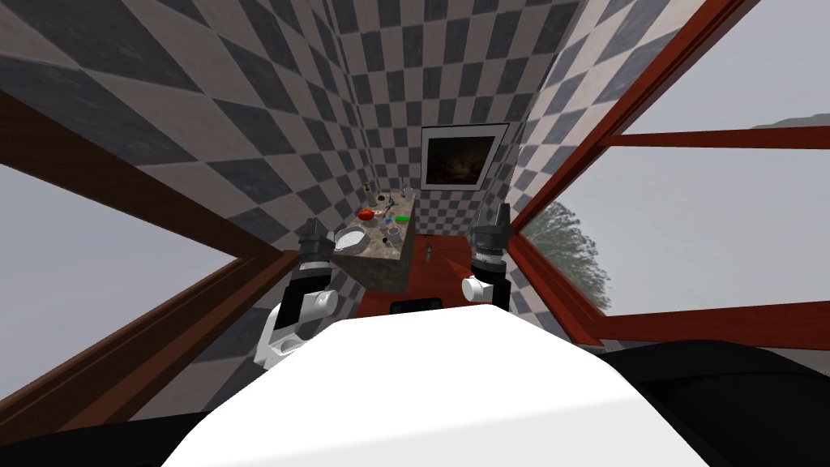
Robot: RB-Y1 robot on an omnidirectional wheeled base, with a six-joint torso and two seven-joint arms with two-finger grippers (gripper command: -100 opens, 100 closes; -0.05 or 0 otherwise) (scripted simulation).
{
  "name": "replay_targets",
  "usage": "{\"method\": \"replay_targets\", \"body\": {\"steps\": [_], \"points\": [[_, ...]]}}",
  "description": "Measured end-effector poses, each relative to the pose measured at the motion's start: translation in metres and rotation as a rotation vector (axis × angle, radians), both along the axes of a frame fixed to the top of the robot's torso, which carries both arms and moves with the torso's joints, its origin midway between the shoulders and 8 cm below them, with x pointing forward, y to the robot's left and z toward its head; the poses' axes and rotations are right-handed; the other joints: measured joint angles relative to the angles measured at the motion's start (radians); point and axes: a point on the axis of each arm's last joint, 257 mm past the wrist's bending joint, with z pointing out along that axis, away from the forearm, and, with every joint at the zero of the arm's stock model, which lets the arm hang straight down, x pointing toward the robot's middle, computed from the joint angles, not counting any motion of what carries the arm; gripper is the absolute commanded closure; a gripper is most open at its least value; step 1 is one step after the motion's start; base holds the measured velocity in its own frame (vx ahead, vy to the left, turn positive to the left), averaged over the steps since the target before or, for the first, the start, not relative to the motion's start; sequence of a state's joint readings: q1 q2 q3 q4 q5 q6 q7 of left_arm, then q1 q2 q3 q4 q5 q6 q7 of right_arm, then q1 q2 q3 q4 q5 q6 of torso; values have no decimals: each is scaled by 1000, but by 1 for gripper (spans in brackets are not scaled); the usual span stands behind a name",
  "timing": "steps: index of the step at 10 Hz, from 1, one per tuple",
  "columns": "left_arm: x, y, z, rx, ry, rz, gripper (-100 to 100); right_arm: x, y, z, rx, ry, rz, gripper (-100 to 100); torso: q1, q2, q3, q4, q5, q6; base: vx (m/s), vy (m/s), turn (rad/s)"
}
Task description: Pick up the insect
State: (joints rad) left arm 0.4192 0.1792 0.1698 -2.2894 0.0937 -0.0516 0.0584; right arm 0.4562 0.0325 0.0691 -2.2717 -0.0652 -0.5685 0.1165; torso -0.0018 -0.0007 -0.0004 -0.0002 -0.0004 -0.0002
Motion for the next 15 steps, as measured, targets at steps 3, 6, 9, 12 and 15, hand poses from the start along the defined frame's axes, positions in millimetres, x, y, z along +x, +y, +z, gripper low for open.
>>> {"method": "replay_targets", "body": {"steps": [3,6,9,12,15], "points": [[8,9,-13,11,67,18,-100,0,0,0,0,0,0,0,1,0,0,0,0,0,16,-25,-34],[18,21,-29,27,143,40,-100,0,0,0,0,0,0,0,-1,-1,-1,0,0,0,23,-34,-57],[23,30,-42,34,210,59,-100,0,0,0,0,0,0,0,0,0,0,0,0,0,15,-23,-41],[30,44,-58,43,293,83,-100,0,0,0,0,0,0,0,-1,-1,-1,0,0,0,27,-36,-39],[35,55,-79,44,373,104,-100,0,0,0,0,0,0,0,0,-1,0,0,0,0,22,-28,-43]]}}
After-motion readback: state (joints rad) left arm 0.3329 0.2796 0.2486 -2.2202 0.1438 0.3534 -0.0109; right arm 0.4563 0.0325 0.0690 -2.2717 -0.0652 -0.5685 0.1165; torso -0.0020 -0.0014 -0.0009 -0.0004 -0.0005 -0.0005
